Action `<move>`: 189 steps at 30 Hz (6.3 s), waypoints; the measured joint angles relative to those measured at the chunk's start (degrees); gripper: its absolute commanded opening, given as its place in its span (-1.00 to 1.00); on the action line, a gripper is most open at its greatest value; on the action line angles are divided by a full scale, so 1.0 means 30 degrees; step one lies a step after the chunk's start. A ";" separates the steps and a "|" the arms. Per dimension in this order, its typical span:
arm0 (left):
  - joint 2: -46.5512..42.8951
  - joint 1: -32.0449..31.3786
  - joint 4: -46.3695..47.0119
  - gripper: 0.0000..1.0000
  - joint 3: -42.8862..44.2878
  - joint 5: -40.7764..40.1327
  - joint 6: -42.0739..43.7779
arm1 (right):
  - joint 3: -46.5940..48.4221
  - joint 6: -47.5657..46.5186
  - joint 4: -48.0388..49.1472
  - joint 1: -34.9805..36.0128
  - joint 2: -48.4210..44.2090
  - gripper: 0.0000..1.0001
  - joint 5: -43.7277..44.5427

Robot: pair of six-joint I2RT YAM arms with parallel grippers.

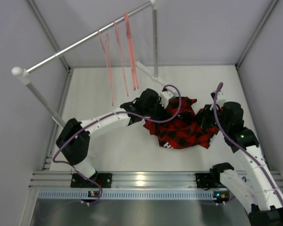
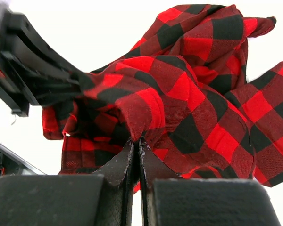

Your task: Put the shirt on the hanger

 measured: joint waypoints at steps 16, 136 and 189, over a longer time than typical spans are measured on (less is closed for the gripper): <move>-0.5719 -0.0634 0.3446 -1.00 0.2215 -0.9369 -0.7293 | 1.1111 -0.0189 0.1239 0.0393 0.5362 -1.00 0.1392; -0.5894 -0.0466 0.3104 -0.89 -0.2718 -0.7133 -0.3351 | 0.5632 -0.4503 0.2973 0.7592 0.7810 -0.99 0.6368; -1.0681 0.0437 -0.0933 0.53 0.2317 -0.7643 -0.4896 | 0.7016 -0.2011 0.0393 0.5858 1.0979 -1.00 0.4488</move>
